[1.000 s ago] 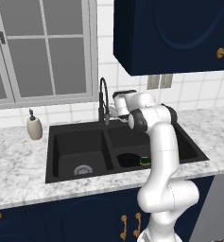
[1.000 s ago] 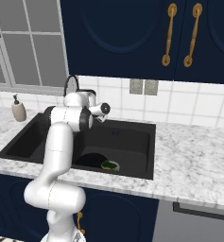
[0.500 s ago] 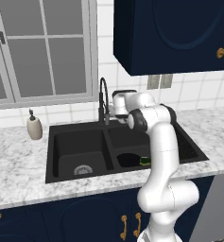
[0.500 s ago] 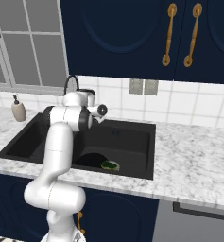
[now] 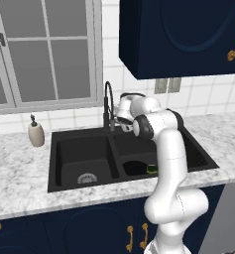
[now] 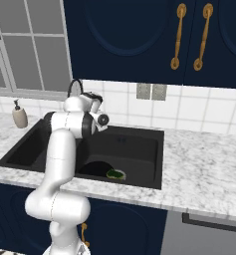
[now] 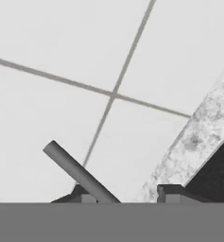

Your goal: Pick the pan and sponge and place them into the sink. Then turn on the water.

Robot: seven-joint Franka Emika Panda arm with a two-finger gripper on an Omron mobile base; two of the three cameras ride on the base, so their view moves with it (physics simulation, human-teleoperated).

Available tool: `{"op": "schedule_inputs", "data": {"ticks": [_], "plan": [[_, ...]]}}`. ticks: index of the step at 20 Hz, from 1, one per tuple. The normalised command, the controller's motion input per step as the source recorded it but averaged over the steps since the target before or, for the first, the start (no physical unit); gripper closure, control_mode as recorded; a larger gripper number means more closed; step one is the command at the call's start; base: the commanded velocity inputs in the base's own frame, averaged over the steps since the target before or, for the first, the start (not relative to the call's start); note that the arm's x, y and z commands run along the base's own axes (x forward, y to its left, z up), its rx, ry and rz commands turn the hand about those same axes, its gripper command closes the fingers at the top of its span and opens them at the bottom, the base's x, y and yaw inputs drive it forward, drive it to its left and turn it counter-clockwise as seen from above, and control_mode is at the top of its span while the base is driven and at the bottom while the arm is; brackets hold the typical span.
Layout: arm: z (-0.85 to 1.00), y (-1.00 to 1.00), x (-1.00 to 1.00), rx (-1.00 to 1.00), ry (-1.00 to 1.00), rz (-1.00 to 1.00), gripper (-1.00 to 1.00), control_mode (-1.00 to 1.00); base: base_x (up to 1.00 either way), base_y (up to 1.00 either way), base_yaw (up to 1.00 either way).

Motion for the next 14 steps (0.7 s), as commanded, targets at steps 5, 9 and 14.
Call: {"op": "schedule_inputs", "data": {"ticks": [5, 9, 14], "plan": [[-0.10, -0.31, 0.05, 0.44, 0.14, -0.02, 1.00, -1.00, 0.00, 0.00, 0.00], [-0.04, -0.13, 0.00, 0.14, 0.04, 0.00, 1.00, -1.00, 0.00, 0.00, 0.00], [0.00, 0.00, 0.00, 0.00, 0.00, 0.00, 1.00, -1.00, 0.00, 0.00, 0.00]]}}
